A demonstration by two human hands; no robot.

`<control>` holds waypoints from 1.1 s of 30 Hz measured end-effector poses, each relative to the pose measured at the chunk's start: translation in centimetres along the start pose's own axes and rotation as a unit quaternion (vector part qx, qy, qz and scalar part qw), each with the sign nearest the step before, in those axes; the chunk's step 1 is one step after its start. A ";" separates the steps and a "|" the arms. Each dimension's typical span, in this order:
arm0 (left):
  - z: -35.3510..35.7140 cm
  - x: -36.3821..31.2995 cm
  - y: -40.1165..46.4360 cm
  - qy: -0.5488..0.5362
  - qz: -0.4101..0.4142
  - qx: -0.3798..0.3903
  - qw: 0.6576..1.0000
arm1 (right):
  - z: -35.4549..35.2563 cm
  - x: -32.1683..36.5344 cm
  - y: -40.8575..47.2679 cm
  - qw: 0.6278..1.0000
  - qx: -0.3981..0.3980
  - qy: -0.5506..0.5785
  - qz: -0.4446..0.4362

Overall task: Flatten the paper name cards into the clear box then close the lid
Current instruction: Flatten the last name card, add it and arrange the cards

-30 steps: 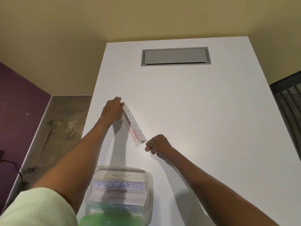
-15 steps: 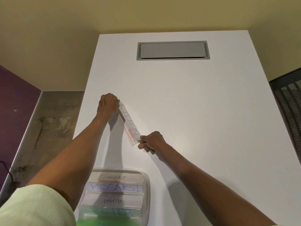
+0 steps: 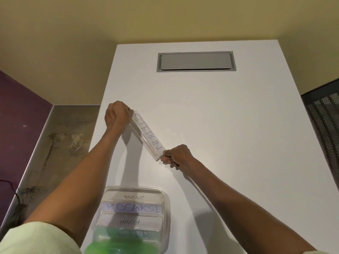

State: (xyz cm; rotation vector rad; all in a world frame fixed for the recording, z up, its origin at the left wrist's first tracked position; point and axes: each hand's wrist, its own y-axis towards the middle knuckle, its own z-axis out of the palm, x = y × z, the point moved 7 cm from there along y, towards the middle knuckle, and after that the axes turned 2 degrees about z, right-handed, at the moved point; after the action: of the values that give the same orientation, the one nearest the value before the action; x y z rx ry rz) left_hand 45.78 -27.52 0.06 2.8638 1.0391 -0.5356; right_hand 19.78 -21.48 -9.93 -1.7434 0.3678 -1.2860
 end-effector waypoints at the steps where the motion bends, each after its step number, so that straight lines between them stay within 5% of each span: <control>1: -0.5 -0.4 -0.4 -0.012 0.008 -0.011 1.000 | -0.6 0.5 -0.3 1.000 -0.006 -0.014 -0.012; 13: 0.8 -5.3 -8.1 -0.199 0.038 -0.022 0.979 | -13.0 2.5 -3.5 0.954 -0.201 -0.161 -0.156; 27: 10.4 -7.6 -17.0 -0.179 -0.060 0.055 0.980 | -22.9 -2.6 -3.9 0.848 -0.383 -0.301 -0.211; 33: 10.8 -8.0 -17.8 -0.175 -0.005 0.076 0.982 | -22.8 -3.3 -3.7 0.835 -0.389 -0.309 -0.239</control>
State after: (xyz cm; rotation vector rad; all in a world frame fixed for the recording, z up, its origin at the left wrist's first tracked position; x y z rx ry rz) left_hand 25.60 -20.39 -6.07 2.7402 0.9879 -1.1158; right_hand -2.45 -28.33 -7.96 -2.9758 0.0545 -0.8268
